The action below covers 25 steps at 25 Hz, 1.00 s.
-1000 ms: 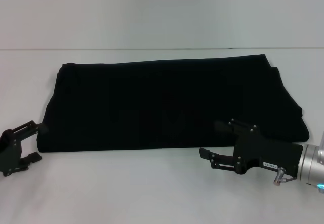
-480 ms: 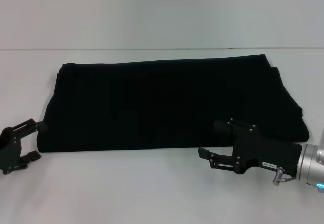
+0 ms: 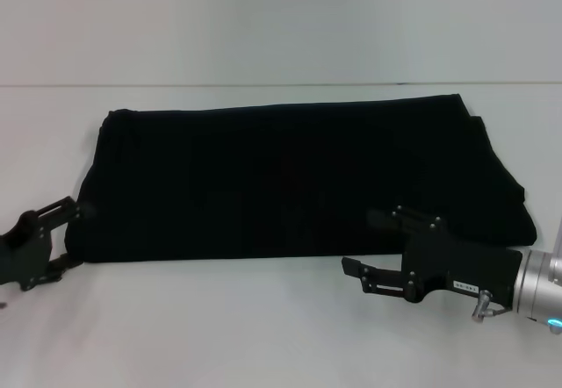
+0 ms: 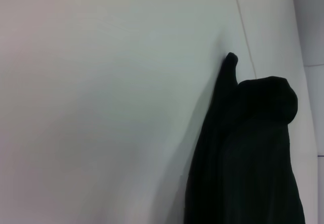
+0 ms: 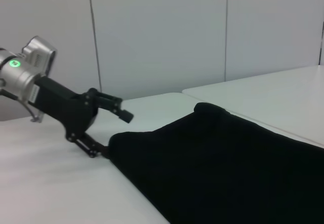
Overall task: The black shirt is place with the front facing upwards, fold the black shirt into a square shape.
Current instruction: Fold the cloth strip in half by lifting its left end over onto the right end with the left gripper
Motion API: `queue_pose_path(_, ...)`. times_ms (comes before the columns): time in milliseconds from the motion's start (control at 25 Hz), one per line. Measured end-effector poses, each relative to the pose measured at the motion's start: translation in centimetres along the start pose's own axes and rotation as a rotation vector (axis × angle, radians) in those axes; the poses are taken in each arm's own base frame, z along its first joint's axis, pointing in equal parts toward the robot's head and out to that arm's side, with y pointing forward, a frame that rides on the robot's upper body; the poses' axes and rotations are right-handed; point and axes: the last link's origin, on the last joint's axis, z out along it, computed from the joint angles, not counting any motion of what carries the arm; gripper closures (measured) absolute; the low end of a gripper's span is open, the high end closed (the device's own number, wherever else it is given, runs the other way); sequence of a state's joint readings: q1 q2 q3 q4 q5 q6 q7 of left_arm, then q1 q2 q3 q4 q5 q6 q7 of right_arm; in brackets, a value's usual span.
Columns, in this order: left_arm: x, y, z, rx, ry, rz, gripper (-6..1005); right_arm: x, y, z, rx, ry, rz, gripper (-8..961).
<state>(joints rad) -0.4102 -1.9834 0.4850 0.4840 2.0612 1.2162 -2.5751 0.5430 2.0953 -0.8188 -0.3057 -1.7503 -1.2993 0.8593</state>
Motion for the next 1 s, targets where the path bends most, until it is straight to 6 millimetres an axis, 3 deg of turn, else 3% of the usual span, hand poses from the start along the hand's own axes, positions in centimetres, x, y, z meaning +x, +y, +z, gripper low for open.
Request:
queue_pose_path(360, 0.2, 2.0, 2.4, -0.006, -0.021, 0.054, 139, 0.2, 0.3, -0.1, -0.01, 0.002, 0.009, 76)
queue_pose_path(840, 0.1, 2.5, 2.4, -0.016, -0.03, 0.138, 166, 0.1, 0.4, -0.3, -0.012, -0.016, 0.02, 76)
queue_pose_path(960, 0.1, 2.3, 2.4, -0.013, -0.024, 0.133, 377, 0.1, 0.4, -0.3, -0.013, -0.018, 0.02, 76)
queue_pose_path(1000, 0.1, 2.2, 2.4, -0.012, -0.024, 0.132, 400, 0.1, 0.4, -0.3, -0.013, -0.019, 0.02, 76)
